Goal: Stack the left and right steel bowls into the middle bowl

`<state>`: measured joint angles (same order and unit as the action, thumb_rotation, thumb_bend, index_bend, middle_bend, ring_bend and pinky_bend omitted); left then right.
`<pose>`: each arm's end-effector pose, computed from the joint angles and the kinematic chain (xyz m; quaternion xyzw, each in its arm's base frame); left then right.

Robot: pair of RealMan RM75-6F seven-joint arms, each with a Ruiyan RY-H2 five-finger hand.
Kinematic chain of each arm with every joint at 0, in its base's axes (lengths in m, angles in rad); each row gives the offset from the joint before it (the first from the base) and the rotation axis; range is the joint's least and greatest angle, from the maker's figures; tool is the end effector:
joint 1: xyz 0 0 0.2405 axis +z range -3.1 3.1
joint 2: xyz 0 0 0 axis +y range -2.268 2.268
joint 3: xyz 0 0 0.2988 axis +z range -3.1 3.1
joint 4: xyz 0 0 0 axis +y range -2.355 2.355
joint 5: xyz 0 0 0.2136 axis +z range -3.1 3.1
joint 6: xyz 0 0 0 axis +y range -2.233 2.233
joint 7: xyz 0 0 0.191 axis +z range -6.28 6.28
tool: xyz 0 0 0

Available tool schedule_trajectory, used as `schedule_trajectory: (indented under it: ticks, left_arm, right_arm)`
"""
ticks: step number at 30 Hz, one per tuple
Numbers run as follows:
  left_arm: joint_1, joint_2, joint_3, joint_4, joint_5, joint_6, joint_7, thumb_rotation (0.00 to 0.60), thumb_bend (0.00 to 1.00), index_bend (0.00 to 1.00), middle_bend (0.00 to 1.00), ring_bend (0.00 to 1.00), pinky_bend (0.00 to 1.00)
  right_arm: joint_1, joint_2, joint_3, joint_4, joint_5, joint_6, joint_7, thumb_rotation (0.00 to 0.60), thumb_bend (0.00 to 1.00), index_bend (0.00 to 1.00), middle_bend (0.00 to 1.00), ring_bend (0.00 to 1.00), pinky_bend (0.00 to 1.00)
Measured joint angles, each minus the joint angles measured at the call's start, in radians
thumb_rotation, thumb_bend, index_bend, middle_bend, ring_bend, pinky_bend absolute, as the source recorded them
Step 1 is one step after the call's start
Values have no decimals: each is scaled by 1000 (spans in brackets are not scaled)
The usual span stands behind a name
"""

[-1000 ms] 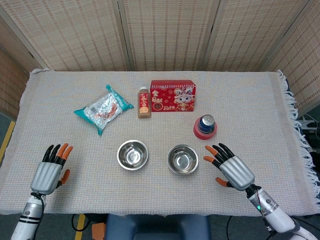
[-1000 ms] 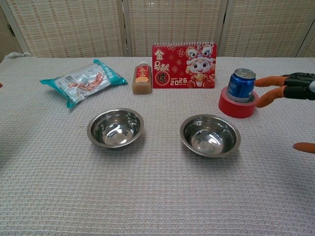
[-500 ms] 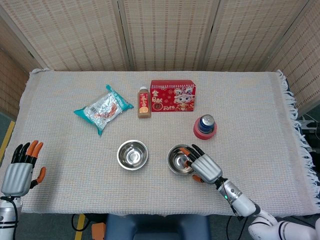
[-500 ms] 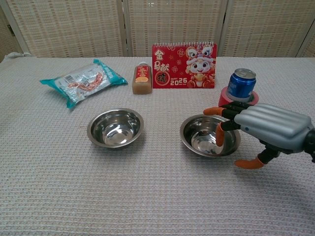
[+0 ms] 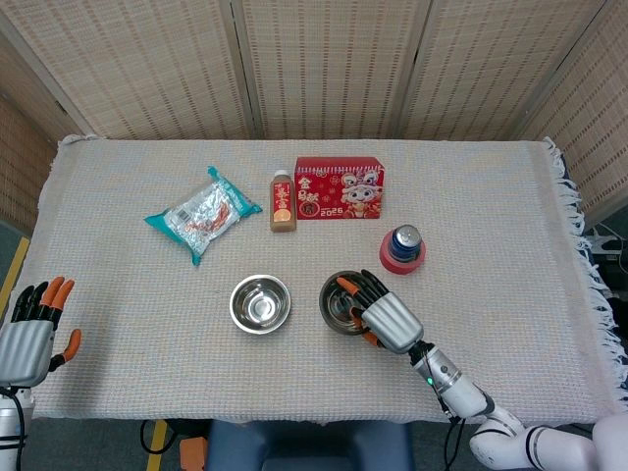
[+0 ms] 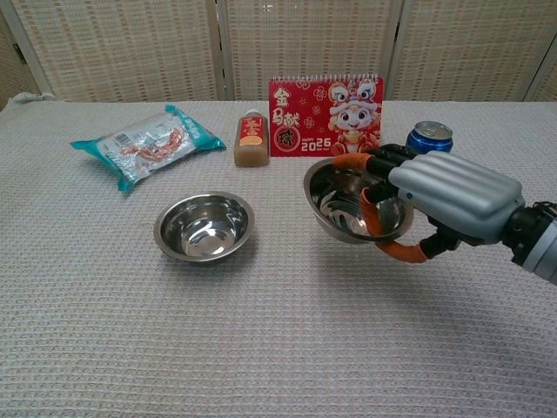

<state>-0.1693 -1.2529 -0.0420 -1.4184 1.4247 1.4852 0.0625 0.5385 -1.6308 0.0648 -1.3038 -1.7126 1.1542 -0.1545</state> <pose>-0.3710 0.2638 0.1492 -0.6054 -0.3451 -0.3636 0.6182 -0.1892 -0.3357 -0.0554 0.7880 -0.2462 0.4363 0.3578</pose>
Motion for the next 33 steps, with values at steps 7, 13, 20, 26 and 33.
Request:
schedule_trajectory:
  ticks: [7, 13, 20, 26, 33]
  left_arm:
    - [4, 18, -7, -19, -11, -20, -18, 600, 440, 0, 0, 0, 42]
    - [8, 42, -14, -33, -24, -40, -43, 600, 441, 0, 0, 0, 42]
    - [15, 61, -18, -46, -23, -46, -65, 600, 439, 0, 0, 0, 43]
    - [22, 68, -21, -51, -13, -35, -69, 600, 441, 0, 0, 0, 42]
    - [34, 91, -15, -87, -9, -29, -44, 600, 440, 0, 0, 0, 42]
  right_arm:
    - [94, -47, 69, -46, 8, -45, -42, 600, 424, 688, 46, 0, 0]
    - [215, -181, 129, 57, 47, -138, -34, 600, 424, 633, 46, 0, 0]
    - [306, -318, 151, 243, 103, -222, -7, 600, 353, 83, 4, 0, 0]
    - [310, -287, 142, 185, 149, -254, -29, 600, 131, 0, 0, 0, 0]
    - [194, -85, 100, -53, 178, -145, -133, 600, 118, 0, 0, 0, 0]
